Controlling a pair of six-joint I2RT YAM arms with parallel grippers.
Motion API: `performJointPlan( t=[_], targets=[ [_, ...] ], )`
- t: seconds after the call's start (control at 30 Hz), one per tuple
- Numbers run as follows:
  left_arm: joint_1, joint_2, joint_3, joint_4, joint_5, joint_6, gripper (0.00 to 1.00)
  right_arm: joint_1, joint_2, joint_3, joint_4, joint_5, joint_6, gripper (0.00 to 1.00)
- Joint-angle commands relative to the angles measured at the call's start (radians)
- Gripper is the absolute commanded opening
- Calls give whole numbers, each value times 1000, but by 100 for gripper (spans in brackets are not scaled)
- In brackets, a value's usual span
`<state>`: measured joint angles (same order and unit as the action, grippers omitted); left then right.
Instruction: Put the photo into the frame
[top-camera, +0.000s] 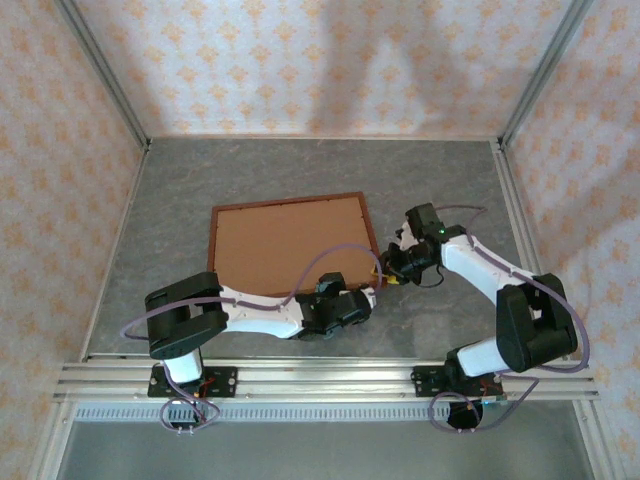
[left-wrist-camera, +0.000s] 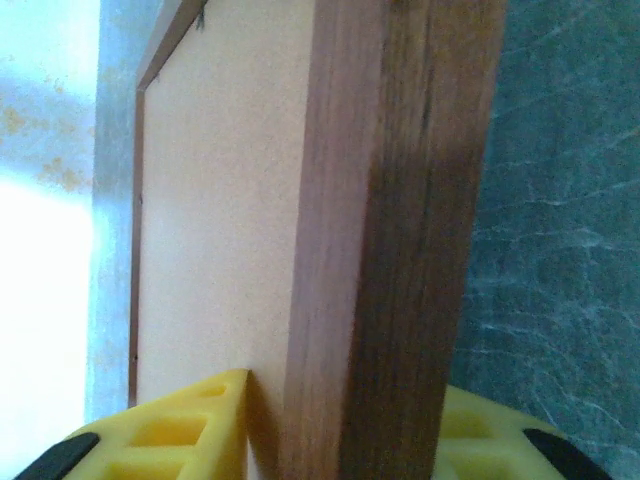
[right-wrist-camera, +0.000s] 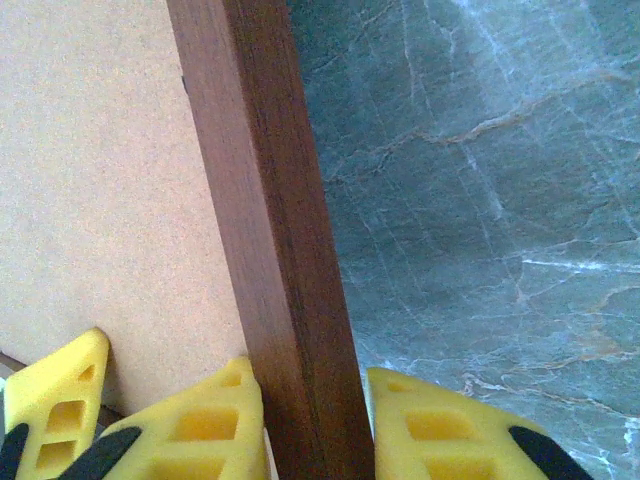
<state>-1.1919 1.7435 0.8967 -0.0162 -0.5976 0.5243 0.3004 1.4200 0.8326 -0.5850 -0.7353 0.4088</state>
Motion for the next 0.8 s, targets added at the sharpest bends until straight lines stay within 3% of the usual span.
performJointPlan(
  t=[0.0,0.17,0.3,0.47,0.57,0.77],
  targets=[
    [2,-1,-7,37,-54,-7,24,0,-3,33,-45,16,19,24],
    [0,-39,-8,33,-65,5,9,-3,-9,81,-101,64,-8,30],
    [0,-87,1,26,-83,16,0,-24,-34,157,-157,113,-28,46],
    [6,-152,6,76,-98,17,0,-46,-65,328,-134,165,1,64],
    [15,-191,42,73,-134,30,0,-46,-63,491,-149,251,-9,68],
    [94,-340,182,-39,-92,16,0,-51,-76,759,-191,499,-72,73]
  ],
)
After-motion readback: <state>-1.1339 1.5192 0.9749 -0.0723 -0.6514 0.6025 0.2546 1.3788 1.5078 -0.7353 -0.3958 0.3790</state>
